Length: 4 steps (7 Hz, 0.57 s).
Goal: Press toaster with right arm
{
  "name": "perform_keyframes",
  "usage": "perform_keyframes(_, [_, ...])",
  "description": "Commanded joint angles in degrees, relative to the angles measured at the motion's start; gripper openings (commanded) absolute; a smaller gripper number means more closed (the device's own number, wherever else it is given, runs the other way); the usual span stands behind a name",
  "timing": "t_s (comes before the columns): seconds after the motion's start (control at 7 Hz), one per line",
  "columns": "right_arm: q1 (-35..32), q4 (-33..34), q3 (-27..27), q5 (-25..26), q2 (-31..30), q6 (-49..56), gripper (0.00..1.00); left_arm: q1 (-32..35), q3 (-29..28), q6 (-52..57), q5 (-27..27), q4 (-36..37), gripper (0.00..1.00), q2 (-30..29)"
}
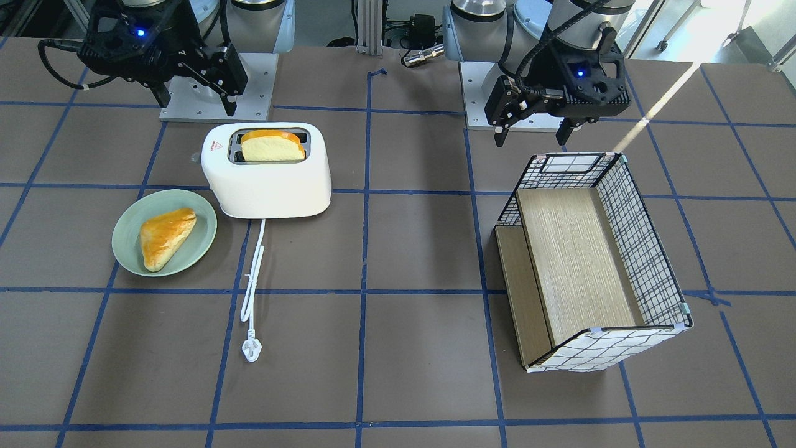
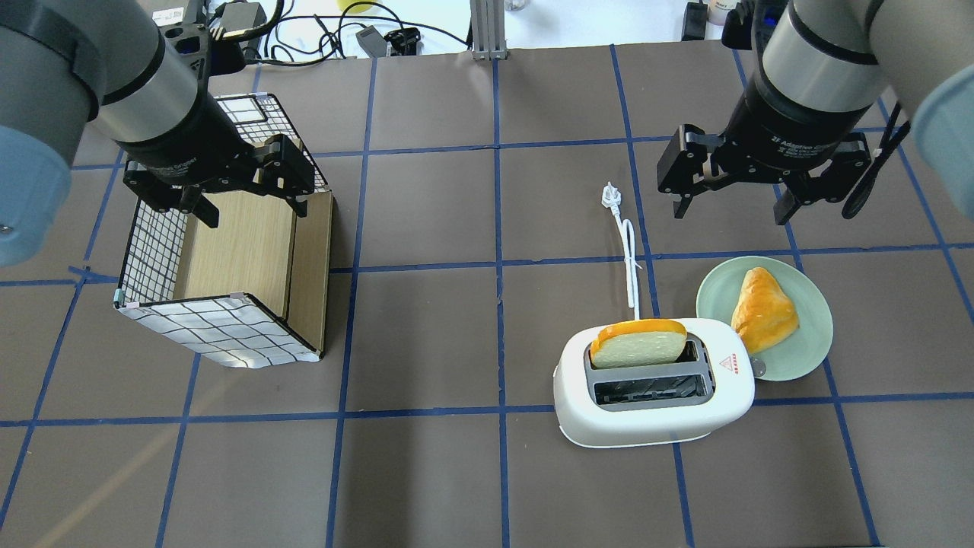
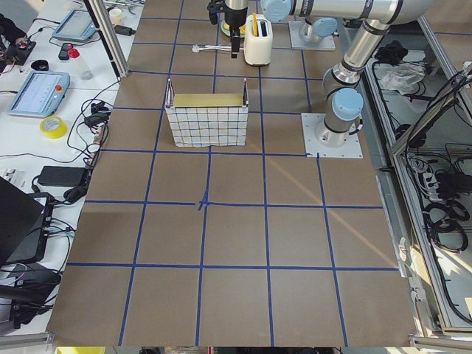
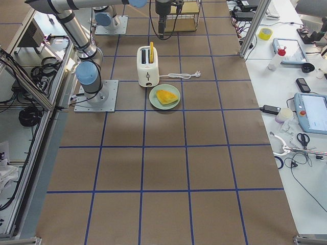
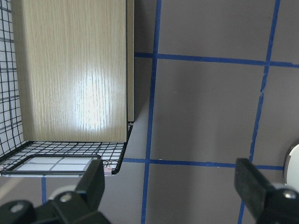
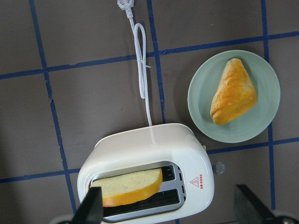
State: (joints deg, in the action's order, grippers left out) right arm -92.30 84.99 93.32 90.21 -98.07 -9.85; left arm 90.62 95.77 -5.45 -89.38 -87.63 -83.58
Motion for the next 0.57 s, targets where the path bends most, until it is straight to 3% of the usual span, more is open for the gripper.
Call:
perform_keyframes(0.0, [0.0, 0.0, 0.0, -0.1, 0.0, 0.0, 1.0, 0.0, 0.0, 0.0, 0.1, 0.0, 1.0, 0.0])
perform_keyframes(0.43, [0.0, -0.1, -0.8, -0.2, 0.1, 1.1, 1.0, 0.0, 0.0, 0.0, 0.0, 0.0, 1.0, 0.0])
